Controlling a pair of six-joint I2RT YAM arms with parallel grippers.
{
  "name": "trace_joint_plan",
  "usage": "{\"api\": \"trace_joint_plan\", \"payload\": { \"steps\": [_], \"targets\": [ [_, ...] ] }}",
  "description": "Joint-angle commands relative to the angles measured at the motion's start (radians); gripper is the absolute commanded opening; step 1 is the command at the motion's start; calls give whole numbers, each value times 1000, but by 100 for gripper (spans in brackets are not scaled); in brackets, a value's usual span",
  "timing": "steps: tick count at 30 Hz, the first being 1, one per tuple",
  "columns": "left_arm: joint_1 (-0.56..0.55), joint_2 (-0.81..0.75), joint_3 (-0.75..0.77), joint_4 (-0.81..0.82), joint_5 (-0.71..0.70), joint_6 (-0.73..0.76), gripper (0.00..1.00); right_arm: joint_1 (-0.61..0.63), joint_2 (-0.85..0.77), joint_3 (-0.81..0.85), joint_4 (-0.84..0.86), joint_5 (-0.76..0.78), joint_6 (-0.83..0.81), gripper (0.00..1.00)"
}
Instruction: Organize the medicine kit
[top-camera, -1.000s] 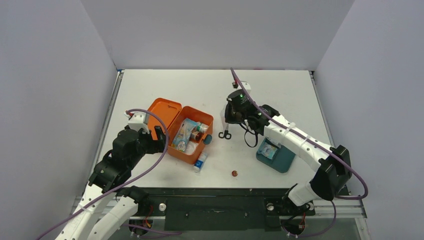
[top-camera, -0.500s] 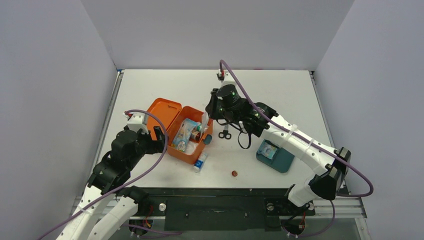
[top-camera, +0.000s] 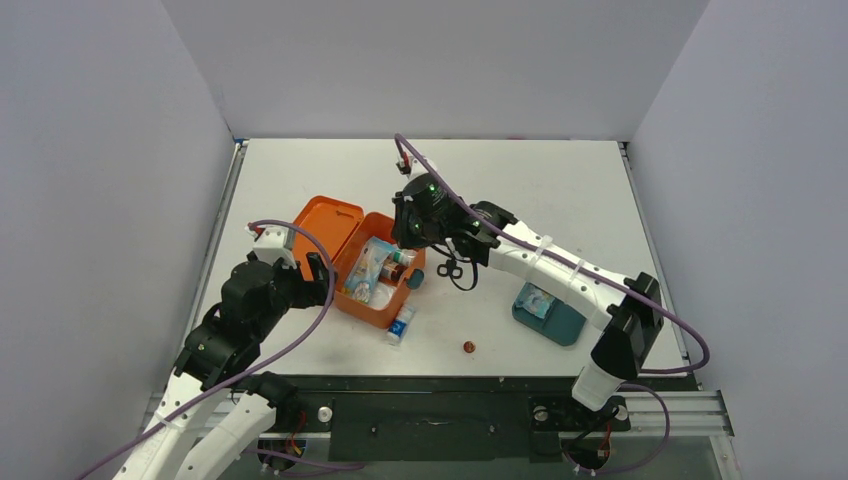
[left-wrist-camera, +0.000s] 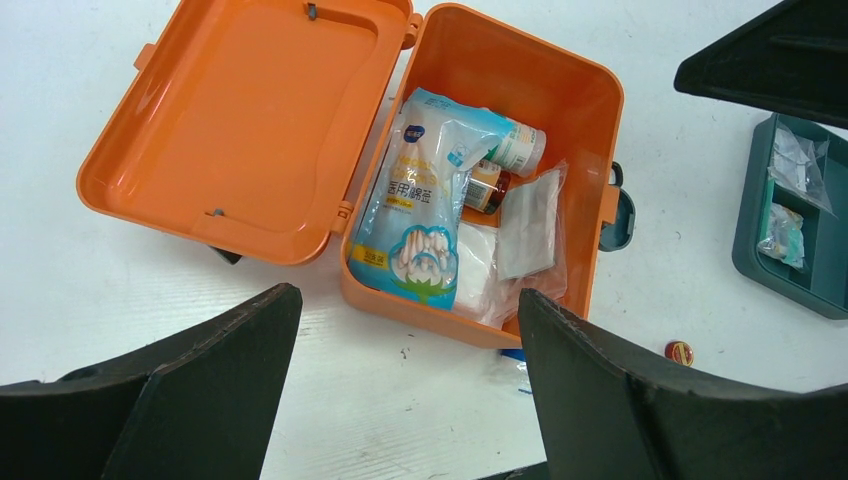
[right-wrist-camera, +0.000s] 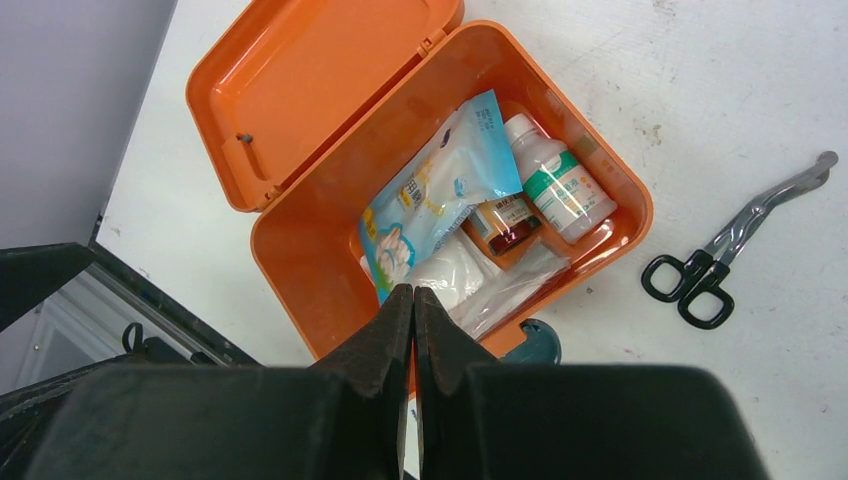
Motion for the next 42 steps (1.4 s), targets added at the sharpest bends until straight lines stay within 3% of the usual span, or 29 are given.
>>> {"api": "trace_joint_plan", "payload": {
  "steps": [1, 6, 11, 17, 29, 42],
  "targets": [
    [-3, -1, 4, 50, 8, 15, 78, 10, -13, 50, 6, -1, -35, 0],
    [-3, 4, 4, 49, 9, 17, 78, 8, -33, 26, -19, 45, -47, 1],
    [-3, 5, 3, 49, 5, 15, 78, 7, -72, -38, -19, 63, -44, 23],
    [-3, 14, 4, 47, 1, 15, 78, 9, -170, -200, 8, 80, 4, 38],
    [-3, 21, 6, 43, 1, 15, 78, 48, -358, -570, 209, 113, 261, 48],
    [-1, 18, 6, 45, 3, 15, 78, 143, -286, -737, 380, 172, 530, 50]
  ]
}}
